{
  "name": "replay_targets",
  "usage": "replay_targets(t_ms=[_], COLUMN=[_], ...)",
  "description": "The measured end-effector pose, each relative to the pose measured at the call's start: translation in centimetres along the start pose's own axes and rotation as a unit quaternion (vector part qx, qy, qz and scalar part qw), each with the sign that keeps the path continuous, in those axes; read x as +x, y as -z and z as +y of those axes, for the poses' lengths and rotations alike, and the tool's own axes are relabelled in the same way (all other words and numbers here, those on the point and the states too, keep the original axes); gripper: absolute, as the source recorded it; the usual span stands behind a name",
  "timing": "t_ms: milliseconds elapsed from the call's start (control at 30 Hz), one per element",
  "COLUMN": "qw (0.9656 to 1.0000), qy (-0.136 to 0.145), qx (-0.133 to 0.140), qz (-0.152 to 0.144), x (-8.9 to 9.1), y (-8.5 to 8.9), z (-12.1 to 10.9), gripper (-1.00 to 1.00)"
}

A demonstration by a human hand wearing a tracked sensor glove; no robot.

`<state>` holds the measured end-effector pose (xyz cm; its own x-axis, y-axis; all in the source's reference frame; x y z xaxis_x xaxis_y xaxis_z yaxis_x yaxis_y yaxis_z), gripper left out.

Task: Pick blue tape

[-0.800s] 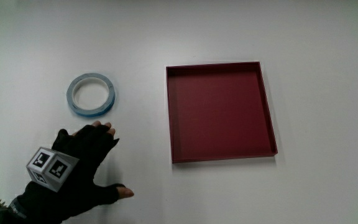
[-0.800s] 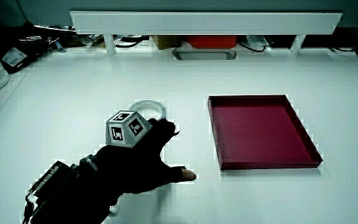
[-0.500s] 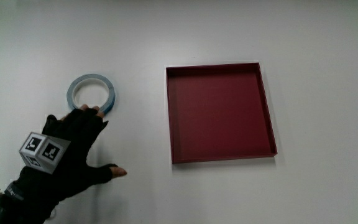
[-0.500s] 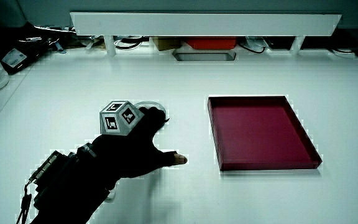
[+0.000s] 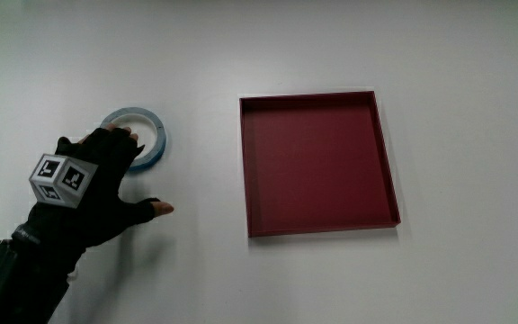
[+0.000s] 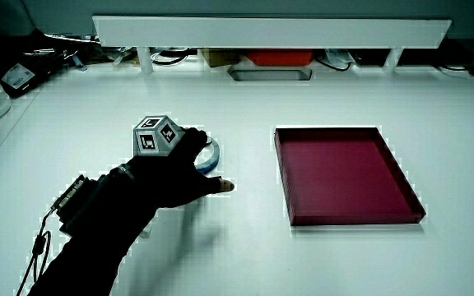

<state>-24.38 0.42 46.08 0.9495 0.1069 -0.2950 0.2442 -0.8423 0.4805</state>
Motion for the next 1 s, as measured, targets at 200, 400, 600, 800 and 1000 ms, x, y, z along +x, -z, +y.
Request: replay_targets(t_ms=[200, 400, 600, 800, 1000], qw=[0.9996, 0.9985, 0.9989, 0.9984, 0.9990], qy=[-0.024, -0.044, -0.036, -0.039, -0.028], qx=[-0.013, -0.026, -0.024, -0.036, -0.026], qz=[0.003, 0.020, 0.016, 0.016, 0.026], x=[-0.8, -1.9, -2.0, -2.5, -2.3], y=[0.2, 1.3, 1.5, 2.3, 2.3], z=[1.5, 2.8, 3.4, 3.9, 3.9], gripper=[0.00, 0.00, 0.00, 0.00, 0.12])
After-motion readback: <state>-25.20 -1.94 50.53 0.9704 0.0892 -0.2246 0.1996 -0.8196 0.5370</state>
